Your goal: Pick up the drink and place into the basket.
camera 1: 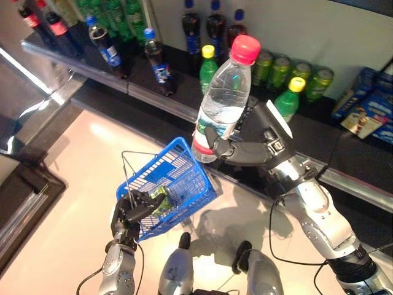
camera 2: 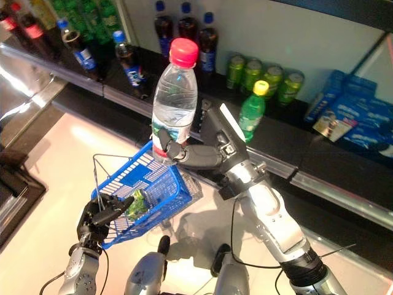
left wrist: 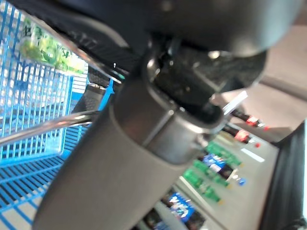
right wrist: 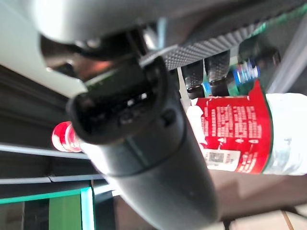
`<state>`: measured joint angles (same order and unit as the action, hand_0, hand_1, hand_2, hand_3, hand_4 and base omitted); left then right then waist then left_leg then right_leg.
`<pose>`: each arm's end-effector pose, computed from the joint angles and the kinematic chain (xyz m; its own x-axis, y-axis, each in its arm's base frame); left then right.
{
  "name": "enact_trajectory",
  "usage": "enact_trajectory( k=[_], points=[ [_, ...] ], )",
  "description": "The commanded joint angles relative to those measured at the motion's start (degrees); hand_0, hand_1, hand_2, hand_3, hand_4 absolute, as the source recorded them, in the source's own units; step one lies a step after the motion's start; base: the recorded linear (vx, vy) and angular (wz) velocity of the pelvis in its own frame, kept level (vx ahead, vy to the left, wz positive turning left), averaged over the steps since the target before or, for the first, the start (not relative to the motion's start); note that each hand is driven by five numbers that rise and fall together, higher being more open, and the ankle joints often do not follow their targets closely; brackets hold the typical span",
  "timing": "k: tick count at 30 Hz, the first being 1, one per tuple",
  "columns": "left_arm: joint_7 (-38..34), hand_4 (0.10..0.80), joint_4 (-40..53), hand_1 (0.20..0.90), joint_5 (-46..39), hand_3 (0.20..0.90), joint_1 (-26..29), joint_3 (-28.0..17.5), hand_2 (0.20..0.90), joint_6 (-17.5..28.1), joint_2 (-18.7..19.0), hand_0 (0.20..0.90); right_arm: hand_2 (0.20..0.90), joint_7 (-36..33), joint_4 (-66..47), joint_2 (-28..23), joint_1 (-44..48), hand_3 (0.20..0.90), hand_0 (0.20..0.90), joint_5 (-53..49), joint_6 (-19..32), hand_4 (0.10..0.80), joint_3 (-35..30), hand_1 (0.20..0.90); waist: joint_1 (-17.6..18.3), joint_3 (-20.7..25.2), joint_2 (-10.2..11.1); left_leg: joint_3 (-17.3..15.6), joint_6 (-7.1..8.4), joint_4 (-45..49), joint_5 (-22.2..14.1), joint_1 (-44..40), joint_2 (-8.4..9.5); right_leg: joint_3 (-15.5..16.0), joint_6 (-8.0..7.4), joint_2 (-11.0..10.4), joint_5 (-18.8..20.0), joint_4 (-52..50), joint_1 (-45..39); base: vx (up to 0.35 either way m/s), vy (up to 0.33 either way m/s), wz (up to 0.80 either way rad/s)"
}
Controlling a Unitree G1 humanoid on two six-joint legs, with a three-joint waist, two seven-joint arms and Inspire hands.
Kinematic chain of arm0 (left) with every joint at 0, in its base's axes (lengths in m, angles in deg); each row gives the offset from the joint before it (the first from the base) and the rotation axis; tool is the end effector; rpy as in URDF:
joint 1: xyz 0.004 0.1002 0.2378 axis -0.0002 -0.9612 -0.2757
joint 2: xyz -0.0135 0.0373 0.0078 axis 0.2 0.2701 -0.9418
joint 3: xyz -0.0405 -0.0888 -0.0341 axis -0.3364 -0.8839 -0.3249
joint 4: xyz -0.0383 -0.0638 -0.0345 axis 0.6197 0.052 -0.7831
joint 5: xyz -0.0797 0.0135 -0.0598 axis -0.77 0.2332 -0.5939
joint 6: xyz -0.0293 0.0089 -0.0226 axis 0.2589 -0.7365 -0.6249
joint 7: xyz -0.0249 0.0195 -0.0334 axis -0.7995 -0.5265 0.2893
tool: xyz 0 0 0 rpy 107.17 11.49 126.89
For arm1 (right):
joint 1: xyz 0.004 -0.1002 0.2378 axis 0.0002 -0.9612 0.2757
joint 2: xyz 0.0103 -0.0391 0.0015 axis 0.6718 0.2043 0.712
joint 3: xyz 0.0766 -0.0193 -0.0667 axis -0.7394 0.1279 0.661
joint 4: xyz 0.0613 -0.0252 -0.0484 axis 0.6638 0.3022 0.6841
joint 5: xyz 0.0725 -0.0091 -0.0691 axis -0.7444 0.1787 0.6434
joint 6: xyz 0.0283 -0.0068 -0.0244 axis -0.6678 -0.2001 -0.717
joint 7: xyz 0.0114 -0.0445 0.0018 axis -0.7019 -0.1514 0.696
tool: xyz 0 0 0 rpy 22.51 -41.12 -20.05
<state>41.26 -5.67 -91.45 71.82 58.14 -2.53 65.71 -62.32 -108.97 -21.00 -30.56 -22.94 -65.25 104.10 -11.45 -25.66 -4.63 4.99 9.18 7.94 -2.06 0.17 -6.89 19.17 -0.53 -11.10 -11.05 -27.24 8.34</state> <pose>0.1590 0.2216 -0.0193 0.9642 0.2162 -0.1534 -0.2609 0.8765 -0.4045 0.2175 -0.1456 0.1617 0.7045 0.5448 0.4548 -0.5187 0.8327 -0.1941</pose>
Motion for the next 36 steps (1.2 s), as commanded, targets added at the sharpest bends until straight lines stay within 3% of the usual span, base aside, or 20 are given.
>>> enact_trajectory(
  k=[1,5,10,14,22,29,36],
  points=[
    [5.48,0.100,14.80,0.300,0.59,0.200,-0.30,-3.53,0.300,11.86,12.27,0.300,0.300,-2.36,-9.30,7.36,8.97,0.200,0.300,0.10,7.92,0.100,2.03,0.300,-2.89,14.73,2.93,1.45,-3.67,1.53,5.42,2.51,3.67,-0.51,-0.01,2.24,1.97,12.96,-13.41,0.019,-0.036,0.34],
    [8.97,0.100,21.54,0.300,-1.29,0.200,-0.32,-2.74,0.300,8.01,13.81,0.300,0.300,-7.48,-7.49,9.30,11.98,0.200,0.300,2.54,5.50,0.100,5.46,0.300,-6.17,14.66,3.34,4.41,-3.94,2.09,5.52,3.19,4.88,1.92,-0.02,2.23,2.07,13.58,-14.77,0.018,-0.038,0.44],
    [12.03,0.100,28.73,0.300,0.24,0.200,-0.76,-2.44,0.300,6.81,15.83,0.300,0.300,-12.88,-4.68,11.81,14.06,0.200,0.300,3.89,3.74,0.100,7.37,0.300,-9.28,14.31,3.70,7.02,-4.15,2.30,5.13,3.24,6.00,4.04,-0.12,2.12,1.93,13.70,-16.03,0.027,-0.029,0.42],
    [17.57,0.100,35.80,0.300,-5.58,0.200,0.20,-2.62,0.300,2.46,17.64,0.300,0.300,-18.48,-2.49,14.18,15.68,0.200,0.300,5.49,2.11,0.100,9.11,0.300,-12.04,14.04,4.09,9.54,-4.43,2.81,5.17,4.03,7.18,6.02,-0.39,2.16,2.17,13.86,-16.87,0.024,-0.029,0.39],
    [25.84,0.100,45.04,0.300,-11.13,0.200,2.32,-1.28,0.300,-2.74,20.88,0.300,0.300,-24.00,1.93,18.20,17.12,0.200,0.300,2.91,-0.28,0.100,12.52,0.300,-15.39,13.71,5.21,12.36,-4.42,2.42,3.71,3.50,8.28,6.98,-1.16,2.53,1.64,14.43,-18.64,0.071,-0.039,0.26],
    [31.56,0.100,49.11,0.300,-16.74,0.200,3.74,-2.95,0.300,-3.49,23.39,0.300,0.300,-26.21,9.12,20.69,16.94,0.200,0.300,1.28,-3.52,0.100,15.34,0.300,-17.14,14.11,6.20,13.52,-4.43,2.32,3.84,4.08,8.82,7.88,-1.53,2.60,1.96,15.11,-19.16,0.041,0.001,0.06],
    [32.03,0.100,50.14,0.300,-15.73,0.200,5.11,-4.14,0.300,-0.54,26.80,0.300,0.300,-27.28,18.47,21.68,14.70,0.200,0.300,4.04,-5.73,0.100,18.40,0.300,-18.12,14.01,7.09,13.94,-4.43,2.46,3.77,4.62,9.13,8.40,-1.88,2.57,1.92,15.24,-19.56,0.028,0.000,0.06]
  ],
)
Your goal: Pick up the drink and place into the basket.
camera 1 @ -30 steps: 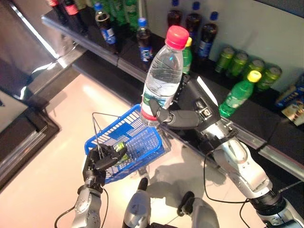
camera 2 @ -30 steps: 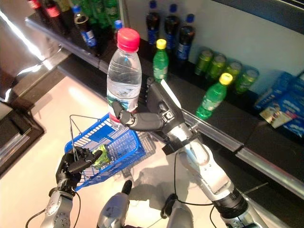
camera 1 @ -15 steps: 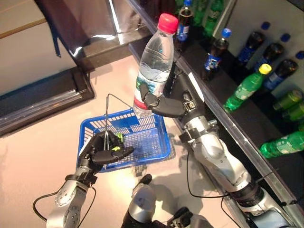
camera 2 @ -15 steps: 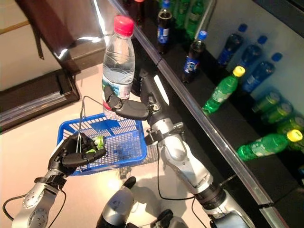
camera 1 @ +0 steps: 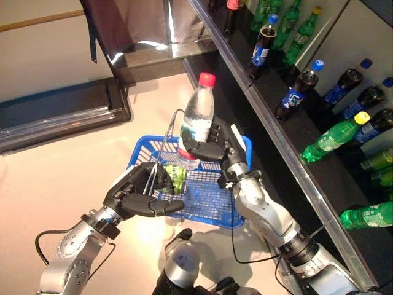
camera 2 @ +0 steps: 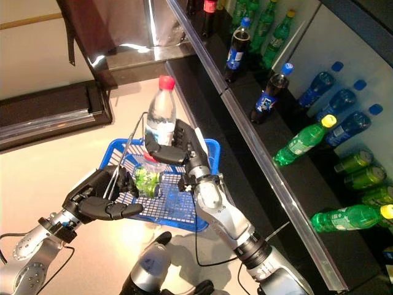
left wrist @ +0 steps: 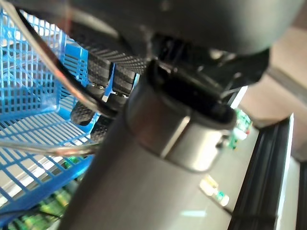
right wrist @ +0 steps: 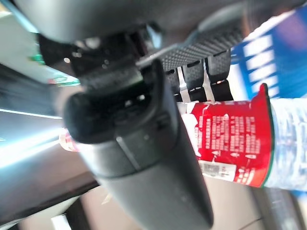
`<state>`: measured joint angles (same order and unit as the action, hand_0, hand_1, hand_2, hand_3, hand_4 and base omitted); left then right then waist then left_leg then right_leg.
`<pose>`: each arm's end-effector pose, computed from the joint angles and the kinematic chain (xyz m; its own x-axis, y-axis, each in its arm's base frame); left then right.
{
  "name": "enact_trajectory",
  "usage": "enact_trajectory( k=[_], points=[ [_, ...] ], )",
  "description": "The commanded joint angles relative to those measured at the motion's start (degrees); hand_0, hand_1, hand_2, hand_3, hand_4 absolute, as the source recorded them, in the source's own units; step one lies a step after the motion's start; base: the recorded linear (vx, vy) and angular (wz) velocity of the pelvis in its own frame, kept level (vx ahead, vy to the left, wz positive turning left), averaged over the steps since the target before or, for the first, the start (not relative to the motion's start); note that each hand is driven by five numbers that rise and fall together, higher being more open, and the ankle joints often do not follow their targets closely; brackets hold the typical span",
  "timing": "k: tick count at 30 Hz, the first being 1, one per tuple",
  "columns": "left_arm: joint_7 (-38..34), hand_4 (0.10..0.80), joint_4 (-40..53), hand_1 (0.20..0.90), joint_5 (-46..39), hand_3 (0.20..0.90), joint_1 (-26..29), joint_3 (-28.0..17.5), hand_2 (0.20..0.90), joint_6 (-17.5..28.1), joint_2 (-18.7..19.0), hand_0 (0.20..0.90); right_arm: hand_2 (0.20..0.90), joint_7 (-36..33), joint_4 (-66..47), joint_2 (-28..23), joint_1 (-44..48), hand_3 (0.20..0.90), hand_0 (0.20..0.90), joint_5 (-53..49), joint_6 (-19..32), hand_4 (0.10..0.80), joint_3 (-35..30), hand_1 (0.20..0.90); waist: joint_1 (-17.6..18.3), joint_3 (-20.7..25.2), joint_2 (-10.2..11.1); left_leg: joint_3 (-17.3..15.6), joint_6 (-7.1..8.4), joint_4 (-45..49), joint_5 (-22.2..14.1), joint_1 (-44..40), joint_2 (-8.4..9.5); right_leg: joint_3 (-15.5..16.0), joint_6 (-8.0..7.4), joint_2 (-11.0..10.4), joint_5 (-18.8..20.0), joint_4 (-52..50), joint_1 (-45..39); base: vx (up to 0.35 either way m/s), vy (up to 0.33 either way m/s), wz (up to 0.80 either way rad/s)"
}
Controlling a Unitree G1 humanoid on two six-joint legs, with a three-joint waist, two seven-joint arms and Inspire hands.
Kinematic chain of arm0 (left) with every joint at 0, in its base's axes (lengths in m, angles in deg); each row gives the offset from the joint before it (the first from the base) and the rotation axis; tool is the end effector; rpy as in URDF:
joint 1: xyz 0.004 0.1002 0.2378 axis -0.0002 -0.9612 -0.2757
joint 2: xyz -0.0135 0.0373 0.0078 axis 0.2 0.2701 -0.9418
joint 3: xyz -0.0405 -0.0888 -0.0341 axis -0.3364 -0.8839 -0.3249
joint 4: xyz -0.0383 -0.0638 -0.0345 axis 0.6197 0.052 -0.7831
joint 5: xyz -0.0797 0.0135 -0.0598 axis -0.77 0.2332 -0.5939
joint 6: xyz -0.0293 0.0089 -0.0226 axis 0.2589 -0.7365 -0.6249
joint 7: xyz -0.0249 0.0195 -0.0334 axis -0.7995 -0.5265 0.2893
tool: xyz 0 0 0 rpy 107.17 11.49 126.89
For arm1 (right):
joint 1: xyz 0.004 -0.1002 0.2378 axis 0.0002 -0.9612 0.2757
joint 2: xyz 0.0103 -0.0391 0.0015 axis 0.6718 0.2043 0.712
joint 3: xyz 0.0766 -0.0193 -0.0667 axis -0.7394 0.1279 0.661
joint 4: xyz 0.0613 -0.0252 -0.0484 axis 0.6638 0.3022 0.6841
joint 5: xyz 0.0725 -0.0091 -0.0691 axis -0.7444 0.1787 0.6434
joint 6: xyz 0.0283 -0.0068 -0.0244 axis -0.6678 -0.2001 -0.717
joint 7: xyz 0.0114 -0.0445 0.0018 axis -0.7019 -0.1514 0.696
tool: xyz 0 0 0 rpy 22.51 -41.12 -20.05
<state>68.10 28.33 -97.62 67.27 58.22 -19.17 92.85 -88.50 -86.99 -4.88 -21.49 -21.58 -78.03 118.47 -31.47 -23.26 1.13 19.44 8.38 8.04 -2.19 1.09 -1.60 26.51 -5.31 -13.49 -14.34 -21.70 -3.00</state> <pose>0.1689 0.2576 0.0965 0.8227 -0.5629 0.0792 0.5681 0.8191 -0.0796 0.2466 -0.0721 0.1047 0.9639 0.2580 0.0652 -0.2582 0.9661 -0.0056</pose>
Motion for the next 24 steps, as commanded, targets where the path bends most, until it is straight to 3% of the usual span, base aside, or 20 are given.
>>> enact_trajectory(
  k=[1,8,15,20,24],
  points=[
    [6.01,0.100,16.57,0.300,-11.86,0.200,9.71,-4.67,0.300,15.57,0.29,0.300,0.300,-1.63,-0.36,5.77,4.85,0.200,0.300,3.81,6.04,0.100,4.60,0.300,1.61,11.66,1.59,-0.32,-3.61,2.16,3.96,3.77,3.93,1.17,2.77,4.98,5.24,9.90,-8.34,0.046,-0.013,0.02],
    [6.90,0.100,18.82,0.300,-15.41,0.200,11.79,-4.57,0.300,14.81,0.64,0.300,0.300,-0.86,17.60,8.40,-1.42,0.200,0.300,4.63,7.54,0.100,6.20,0.300,0.98,11.01,2.62,0.12,-3.42,2.06,3.91,4.93,4.12,1.46,2.79,5.34,5.14,10.18,-8.09,0.003,-0.028,0.07],
    [6.46,0.100,20.03,0.300,-16.72,0.200,14.23,-3.18,0.300,13.72,0.28,0.300,0.300,0.64,28.69,11.00,-4.71,0.200,0.300,6.65,7.28,0.100,7.15,0.300,0.81,10.54,2.94,0.48,-3.35,1.76,4.11,5.49,4.24,1.37,2.68,5.50,5.34,10.46,-7.87,0.000,0.000,0.00],
    [6.47,0.100,21.17,0.300,-16.55,0.200,16.44,-1.61,0.300,11.64,-1.36,0.300,0.300,6.34,40.29,12.67,-5.45,0.200,0.300,7.86,5.83,0.100,8.15,0.300,0.28,10.04,2.58,0.92,-3.38,1.70,4.44,6.39,4.66,1.46,2.48,5.41,5.56,10.50,-7.19,-0.007,-0.002,0.00],
    [4.84,0.100,21.33,0.300,-16.26,0.200,18.25,-0.89,0.300,9.61,-2.30,0.300,0.300,13.01,51.94,13.80,-5.41,0.200,0.300,5.13,1.59,0.100,7.87,0.300,-0.56,9.59,1.97,1.35,-3.55,1.75,4.78,7.32,5.14,2.05,2.43,5.21,5.60,10.33,-6.67,-0.008,-0.002,0.01]
  ],
)
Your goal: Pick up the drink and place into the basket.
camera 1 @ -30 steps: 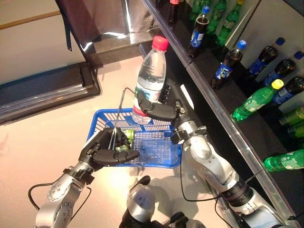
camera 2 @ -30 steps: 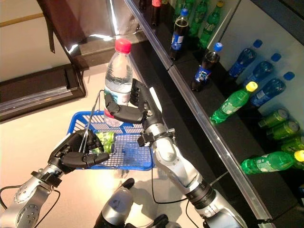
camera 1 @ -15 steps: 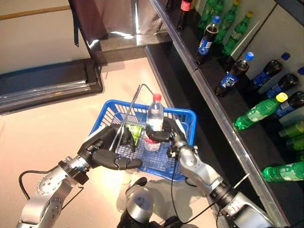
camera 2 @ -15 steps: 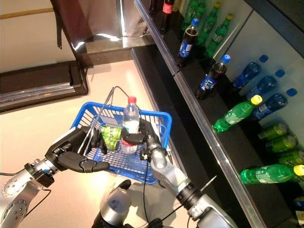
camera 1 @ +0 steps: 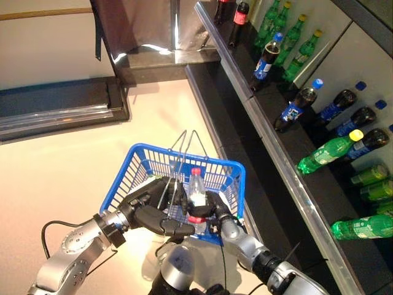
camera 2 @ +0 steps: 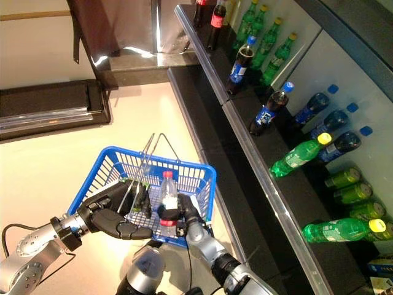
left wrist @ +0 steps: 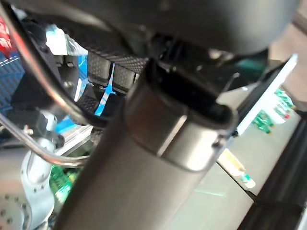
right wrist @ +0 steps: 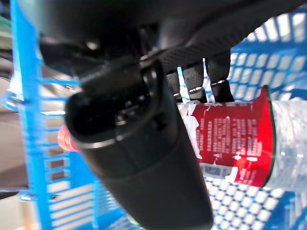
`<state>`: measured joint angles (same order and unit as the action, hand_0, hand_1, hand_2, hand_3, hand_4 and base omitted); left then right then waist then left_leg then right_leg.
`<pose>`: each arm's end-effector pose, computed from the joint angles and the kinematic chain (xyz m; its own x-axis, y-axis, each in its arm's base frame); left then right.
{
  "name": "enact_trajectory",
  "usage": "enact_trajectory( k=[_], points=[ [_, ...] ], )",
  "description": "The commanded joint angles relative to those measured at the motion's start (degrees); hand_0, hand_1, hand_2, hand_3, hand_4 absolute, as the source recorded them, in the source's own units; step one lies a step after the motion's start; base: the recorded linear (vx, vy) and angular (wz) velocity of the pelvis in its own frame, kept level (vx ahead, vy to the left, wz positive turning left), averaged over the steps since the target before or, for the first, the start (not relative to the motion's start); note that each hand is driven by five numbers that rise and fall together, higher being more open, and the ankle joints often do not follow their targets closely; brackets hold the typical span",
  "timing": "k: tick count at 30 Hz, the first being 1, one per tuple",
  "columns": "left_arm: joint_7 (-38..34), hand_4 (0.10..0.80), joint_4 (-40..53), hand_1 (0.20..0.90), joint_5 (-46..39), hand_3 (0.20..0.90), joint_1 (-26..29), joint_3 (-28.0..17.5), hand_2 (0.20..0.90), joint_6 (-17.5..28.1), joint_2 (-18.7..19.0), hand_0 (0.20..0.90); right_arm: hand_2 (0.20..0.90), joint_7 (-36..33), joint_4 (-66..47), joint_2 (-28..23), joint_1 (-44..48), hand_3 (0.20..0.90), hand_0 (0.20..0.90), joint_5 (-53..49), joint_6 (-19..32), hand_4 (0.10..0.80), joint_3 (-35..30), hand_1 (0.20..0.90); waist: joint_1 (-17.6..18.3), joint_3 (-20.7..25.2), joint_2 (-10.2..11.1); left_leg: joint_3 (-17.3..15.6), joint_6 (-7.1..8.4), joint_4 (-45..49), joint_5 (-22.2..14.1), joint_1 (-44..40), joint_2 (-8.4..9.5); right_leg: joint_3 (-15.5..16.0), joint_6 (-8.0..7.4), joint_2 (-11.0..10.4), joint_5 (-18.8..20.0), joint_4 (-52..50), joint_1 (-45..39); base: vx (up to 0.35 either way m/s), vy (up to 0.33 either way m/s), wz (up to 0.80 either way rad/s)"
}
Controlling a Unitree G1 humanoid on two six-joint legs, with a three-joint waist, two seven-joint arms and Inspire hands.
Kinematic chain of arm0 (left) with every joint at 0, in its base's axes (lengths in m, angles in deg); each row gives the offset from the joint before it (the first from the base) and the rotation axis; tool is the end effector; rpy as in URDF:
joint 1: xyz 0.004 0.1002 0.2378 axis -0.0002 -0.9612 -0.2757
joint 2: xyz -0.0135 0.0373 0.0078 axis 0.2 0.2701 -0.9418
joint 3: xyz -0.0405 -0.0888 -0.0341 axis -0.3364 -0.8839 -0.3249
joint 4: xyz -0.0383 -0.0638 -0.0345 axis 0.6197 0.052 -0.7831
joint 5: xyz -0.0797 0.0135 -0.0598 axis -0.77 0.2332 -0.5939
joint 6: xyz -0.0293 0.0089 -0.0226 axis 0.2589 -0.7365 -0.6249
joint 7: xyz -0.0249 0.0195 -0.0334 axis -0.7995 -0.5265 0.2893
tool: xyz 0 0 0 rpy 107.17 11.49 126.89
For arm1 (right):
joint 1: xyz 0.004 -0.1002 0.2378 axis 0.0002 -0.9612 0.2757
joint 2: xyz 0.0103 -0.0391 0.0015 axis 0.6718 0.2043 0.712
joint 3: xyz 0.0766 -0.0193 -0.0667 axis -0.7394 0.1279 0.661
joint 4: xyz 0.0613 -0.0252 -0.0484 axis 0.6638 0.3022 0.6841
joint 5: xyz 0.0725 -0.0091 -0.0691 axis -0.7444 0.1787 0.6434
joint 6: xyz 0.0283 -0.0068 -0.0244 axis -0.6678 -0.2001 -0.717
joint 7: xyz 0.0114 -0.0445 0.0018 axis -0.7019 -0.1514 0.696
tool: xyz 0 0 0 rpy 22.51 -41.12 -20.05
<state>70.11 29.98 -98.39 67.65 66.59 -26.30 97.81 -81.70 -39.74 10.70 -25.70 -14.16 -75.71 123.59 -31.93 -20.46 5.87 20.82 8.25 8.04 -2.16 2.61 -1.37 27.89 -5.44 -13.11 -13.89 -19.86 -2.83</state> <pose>0.1676 0.2413 0.0857 0.6989 -0.7073 -0.1059 0.6903 0.7059 -0.1591 0.2156 -0.0584 -0.0367 0.8075 0.1584 -0.5682 -0.2960 0.9420 -0.1581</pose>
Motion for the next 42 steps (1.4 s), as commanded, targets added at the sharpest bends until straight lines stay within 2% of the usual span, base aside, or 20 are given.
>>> enact_trajectory(
  k=[1,8,14,16,17,18,28,33,35,42],
  points=[
    [2.73,0.100,19.86,0.300,-15.49,0.200,18.13,-9.33,0.300,16.40,-7.28,0.300,0.300,7.48,7.22,-1.57,-0.83,0.200,0.300,-1.88,-1.03,0.100,2.36,0.300,-0.37,6.54,-2.80,0.11,-3.46,1.72,4.80,5.87,4.97,0.84,2.59,4.86,5.17,8.47,-6.83,0.000,0.000,0.00],
    [1.65,0.100,20.34,0.300,-15.21,0.200,19.54,-9.18,0.300,16.30,-7.08,0.300,0.300,12.00,16.74,-1.33,1.68,0.200,0.300,-3.52,-5.35,0.100,0.30,0.300,-1.51,5.11,-2.70,0.52,-3.63,1.23,5.36,6.15,5.27,1.82,2.54,4.82,5.56,8.40,-6.65,0.006,-0.015,0.09],
    [-0.27,0.100,21.78,0.300,-14.51,0.200,20.42,-8.63,0.300,15.10,-7.36,0.300,0.300,9.07,18.62,-1.03,2.92,0.200,0.300,-5.57,-4.55,0.100,-2.62,0.300,-2.47,4.55,-1.74,0.97,-3.79,0.46,5.80,6.08,5.18,2.82,2.44,5.02,5.85,8.34,-6.95,0.047,-0.039,0.12],
    [-1.31,0.100,21.71,0.300,-13.76,0.200,20.83,-8.48,0.300,14.75,-7.23,0.300,0.521,7.99,18.80,-0.93,2.73,0.458,0.521,-6.51,-4.29,0.358,-3.29,0.521,-2.62,4.41,-1.34,1.08,-3.90,0.20,5.87,5.94,5.06,2.95,2.38,5.19,6.02,8.38,-7.09,0.058,-0.041,0.08],
    [-1.88,0.100,21.70,0.300,-13.61,0.200,20.80,-8.41,0.300,14.60,-7.13,0.300,0.745,7.52,18.88,-0.82,2.65,0.719,0.745,-6.73,-4.20,0.619,-3.86,0.745,-2.68,4.37,-1.12,1.11,-3.96,0.07,5.91,5.80,4.97,2.99,2.31,5.29,6.15,8.38,-7.19,0.053,-0.031,0.02],
    [-2.20,0.100,21.68,0.300,-13.65,0.200,20.70,-8.61,0.300,14.42,-7.05,0.300,0.900,7.14,18.89,-0.90,2.40,0.900,0.900,-6.84,-3.70,0.800,-4.19,0.900,-2.71,4.37,-0.98,1.12,-3.97,-0.03,5.94,5.71,4.89,2.99,2.28,5.36,6.23,8.50,-7.30,0.051,-0.020,0.01],
    [-4.39,0.100,17.24,0.300,-15.05,0.200,20.17,-11.30,0.300,16.60,-4.79,0.300,0.900,3.26,10.77,-3.03,-0.86,0.900,0.900,-8.93,1.40,0.800,-6.11,0.900,-1.01,4.20,-0.11,-0.37,-4.13,0.07,5.44,4.88,3.79,1.84,2.11,5.63,6.42,8.26,-7.50,0.018,0.000,-0.02],
    [-3.59,0.100,14.92,0.300,-15.32,0.200,18.94,-13.18,0.300,18.44,-4.00,0.300,0.900,-2.95,-2.28,-5.12,-4.35,0.900,0.900,-9.35,3.50,0.800,-6.88,0.900,0.44,4.18,0.74,-1.44,-3.99,0.18,5.01,4.49,2.86,1.14,1.83,5.79,6.64,8.15,-7.35,0.012,-0.044,-0.05],
    [-3.40,0.100,14.02,0.300,-14.86,0.200,17.31,-14.78,0.300,19.75,-3.66,0.300,0.900,-6.06,-12.47,-6.95,-7.66,0.900,0.900,-7.89,3.69,0.800,-7.33,0.900,1.78,4.59,1.27,-2.25,-3.89,0.22,4.62,3.79,2.26,0.42,1.72,5.92,6.66,8.19,-7.44,0.020,-0.019,-0.09],
    [-5.91,0.100,11.69,0.300,-16.14,0.200,12.23,-20.17,0.300,21.40,-3.93,0.300,0.900,-8.03,-34.19,-12.41,-15.58,0.900,0.900,-3.08,2.34,0.800,-9.83,0.900,5.45,5.66,1.36,-5.35,-3.61,1.08,3.52,2.63,0.90,-1.75,1.11,6.02,6.54,7.90,-7.50,-0.007,0.019,-0.27]
  ],
)
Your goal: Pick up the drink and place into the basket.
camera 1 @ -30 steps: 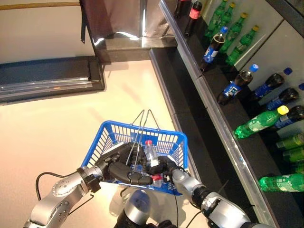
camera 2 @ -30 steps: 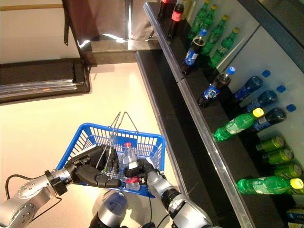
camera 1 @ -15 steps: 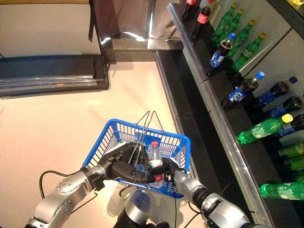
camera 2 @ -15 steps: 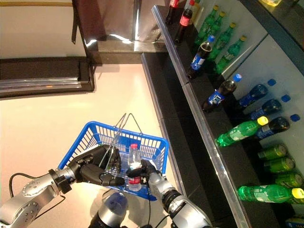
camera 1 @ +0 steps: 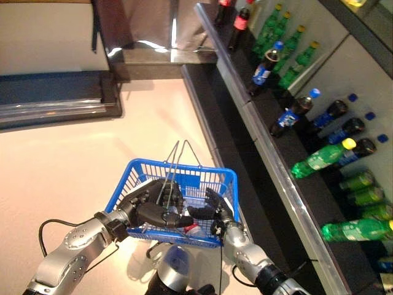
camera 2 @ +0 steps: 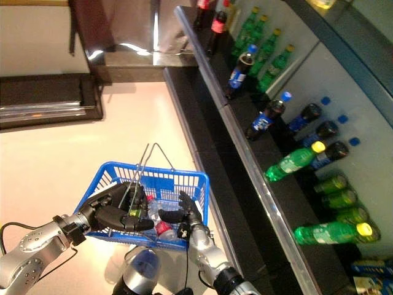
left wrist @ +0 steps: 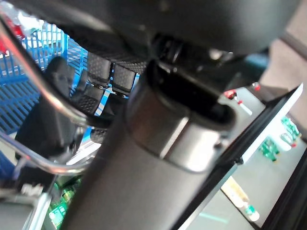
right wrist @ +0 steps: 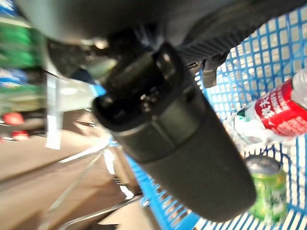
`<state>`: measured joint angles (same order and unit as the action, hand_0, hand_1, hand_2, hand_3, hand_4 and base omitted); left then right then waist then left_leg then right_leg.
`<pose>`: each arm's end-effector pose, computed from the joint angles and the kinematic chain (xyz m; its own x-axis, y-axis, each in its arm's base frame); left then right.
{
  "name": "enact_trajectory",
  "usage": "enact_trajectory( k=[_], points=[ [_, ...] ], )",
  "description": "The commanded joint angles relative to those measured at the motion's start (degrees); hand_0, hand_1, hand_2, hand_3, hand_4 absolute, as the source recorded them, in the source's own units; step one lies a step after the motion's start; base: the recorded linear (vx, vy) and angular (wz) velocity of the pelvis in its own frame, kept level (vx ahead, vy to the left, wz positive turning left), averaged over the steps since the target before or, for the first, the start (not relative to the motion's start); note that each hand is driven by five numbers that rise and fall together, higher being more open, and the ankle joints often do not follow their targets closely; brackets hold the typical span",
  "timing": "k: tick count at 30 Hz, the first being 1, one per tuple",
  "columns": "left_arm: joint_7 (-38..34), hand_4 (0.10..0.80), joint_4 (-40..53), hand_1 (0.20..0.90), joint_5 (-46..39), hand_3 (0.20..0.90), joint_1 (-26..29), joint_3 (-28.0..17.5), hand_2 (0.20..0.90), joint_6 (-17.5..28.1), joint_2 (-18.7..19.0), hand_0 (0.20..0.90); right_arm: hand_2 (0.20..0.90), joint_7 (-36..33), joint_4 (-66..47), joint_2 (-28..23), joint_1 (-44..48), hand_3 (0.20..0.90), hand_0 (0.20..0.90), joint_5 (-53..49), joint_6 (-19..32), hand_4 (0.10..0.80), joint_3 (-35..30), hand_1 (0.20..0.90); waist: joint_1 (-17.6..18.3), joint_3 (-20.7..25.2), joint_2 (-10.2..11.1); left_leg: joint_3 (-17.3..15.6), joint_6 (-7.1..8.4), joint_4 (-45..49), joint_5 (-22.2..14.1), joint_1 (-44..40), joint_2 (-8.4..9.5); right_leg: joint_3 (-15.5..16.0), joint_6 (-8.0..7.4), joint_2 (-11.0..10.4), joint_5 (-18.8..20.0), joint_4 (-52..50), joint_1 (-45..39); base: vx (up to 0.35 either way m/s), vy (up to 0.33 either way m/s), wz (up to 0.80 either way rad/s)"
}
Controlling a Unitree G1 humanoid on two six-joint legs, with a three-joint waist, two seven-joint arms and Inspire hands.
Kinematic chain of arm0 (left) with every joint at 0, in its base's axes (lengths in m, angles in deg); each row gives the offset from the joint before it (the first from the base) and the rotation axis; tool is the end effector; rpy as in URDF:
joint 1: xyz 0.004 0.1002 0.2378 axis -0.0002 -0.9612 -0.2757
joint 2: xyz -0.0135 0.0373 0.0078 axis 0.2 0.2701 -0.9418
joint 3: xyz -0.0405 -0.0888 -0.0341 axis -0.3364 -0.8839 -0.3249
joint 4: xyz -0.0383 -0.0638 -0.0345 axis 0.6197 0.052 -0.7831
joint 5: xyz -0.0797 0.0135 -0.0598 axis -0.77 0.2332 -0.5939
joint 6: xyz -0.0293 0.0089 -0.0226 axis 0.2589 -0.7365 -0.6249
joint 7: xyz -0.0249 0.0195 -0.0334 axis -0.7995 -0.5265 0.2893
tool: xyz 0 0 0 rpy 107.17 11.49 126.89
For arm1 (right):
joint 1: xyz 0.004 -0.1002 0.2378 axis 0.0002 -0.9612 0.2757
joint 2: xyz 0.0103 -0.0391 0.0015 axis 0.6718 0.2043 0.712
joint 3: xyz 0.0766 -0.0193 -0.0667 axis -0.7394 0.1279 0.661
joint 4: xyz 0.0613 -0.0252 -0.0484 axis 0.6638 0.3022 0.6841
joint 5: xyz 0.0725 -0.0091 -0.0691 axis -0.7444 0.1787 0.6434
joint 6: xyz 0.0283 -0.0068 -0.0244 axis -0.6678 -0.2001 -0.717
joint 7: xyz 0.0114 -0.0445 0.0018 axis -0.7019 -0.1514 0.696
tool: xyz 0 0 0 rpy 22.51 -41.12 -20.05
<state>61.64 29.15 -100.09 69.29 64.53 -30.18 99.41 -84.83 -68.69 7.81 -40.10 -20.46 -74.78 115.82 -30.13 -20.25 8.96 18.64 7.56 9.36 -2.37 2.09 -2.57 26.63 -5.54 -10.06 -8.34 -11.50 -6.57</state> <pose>0.1738 0.2498 0.0928 0.7993 -0.5781 -0.1641 0.5604 0.8156 -0.1440 0.1942 -0.0644 -0.0028 0.9007 0.1599 -0.4038 -0.0994 0.9810 0.1668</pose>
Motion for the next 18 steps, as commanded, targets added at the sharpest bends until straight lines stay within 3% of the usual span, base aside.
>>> enact_trajectory(
  k=[1,5,11,14,15,16,18],
  points=[
    [2.69,0.100,12.12,0.300,-14.61,0.200,9.76,-18.95,0.300,25.50,-5.67,0.300,0.900,-4.74,-7.72,-10.17,-1.87,0.900,0.900,3.29,1.05,0.800,-2.85,0.900,4.01,5.43,-1.91,-3.31,-3.08,-0.15,5.00,3.70,2.29,0.14,1.36,2.73,2.09,-0.21,-3.44,-0.069,0.049,-0.21],
    [2.56,0.100,9.08,0.300,-13.50,0.200,6.01,-22.89,0.300,27.86,-6.55,0.300,0.900,-2.75,-17.18,-12.85,-4.64,0.900,0.900,3.84,0.33,0.800,-5.72,0.900,5.56,5.91,-1.78,-4.47,-2.78,-0.28,4.81,3.17,1.74,-0.53,1.09,2.84,2.17,0.09,-3.40,-0.024,0.011,-0.12],
    [1.02,0.100,-1.68,0.300,-9.16,0.200,1.31,-27.51,0.300,34.23,-8.50,0.300,0.900,2.93,-27.36,-15.18,-7.86,0.900,0.900,5.54,5.91,0.800,-9.32,0.900,7.96,6.99,-2.17,-6.92,-2.43,-0.90,4.78,1.98,0.97,-1.91,0.88,2.86,2.20,0.69,-3.58,-0.008,0.036,-0.17],
    [0.57,0.100,-10.27,0.300,-8.47,0.200,-1.61,-29.06,0.300,36.77,-12.15,0.300,0.900,11.75,-30.38,-15.07,-10.42,0.900,0.900,0.94,11.64,0.800,-11.62,0.900,10.01,8.45,-3.08,-8.75,-2.51,-1.96,4.85,0.75,0.53,-3.00,0.90,2.58,2.05,1.33,-3.69,0.001,0.101,-0.19],
    [0.57,0.100,-10.27,0.300,-8.47,0.200,-1.61,-29.06,0.300,36.77,-12.15,0.300,0.900,11.75,-30.38,-15.07,-10.42,0.900,0.900,0.94,11.64,0.800,-11.62,0.900,10.01,8.45,-3.08,-8.75,-2.51,-1.96,4.85,0.75,0.53,-3.00,0.90,2.58,2.05,1.33,-3.69,0.002,0.136,-0.33],
    [1.93,0.100,-15.14,0.300,-9.17,0.200,-3.15,-29.39,0.300,37.72,-14.78,0.300,0.900,18.22,-29.68,-14.79,-12.44,0.900,0.900,-1.91,14.26,0.800,-12.64,0.900,11.22,9.23,-3.58,-9.98,-2.42,-2.52,4.90,0.07,0.20,-3.54,0.84,2.32,2.22,2.05,-3.93,0.000,0.087,-0.27],
    [1.27,0.100,-16.56,0.300,-8.49,0.200,-3.52,-29.32,0.300,37.63,-15.60,0.300,0.900,20.70,-29.36,-14.70,-13.07,0.900,0.900,-3.90,14.67,0.800,-12.97,0.900,11.75,9.60,-3.72,-10.17,-2.43,-2.79,5.14,0.05,0.12,-3.57,0.78,2.23,2.57,2.51,-3.90,0.013,0.094,-0.31]
  ],
)
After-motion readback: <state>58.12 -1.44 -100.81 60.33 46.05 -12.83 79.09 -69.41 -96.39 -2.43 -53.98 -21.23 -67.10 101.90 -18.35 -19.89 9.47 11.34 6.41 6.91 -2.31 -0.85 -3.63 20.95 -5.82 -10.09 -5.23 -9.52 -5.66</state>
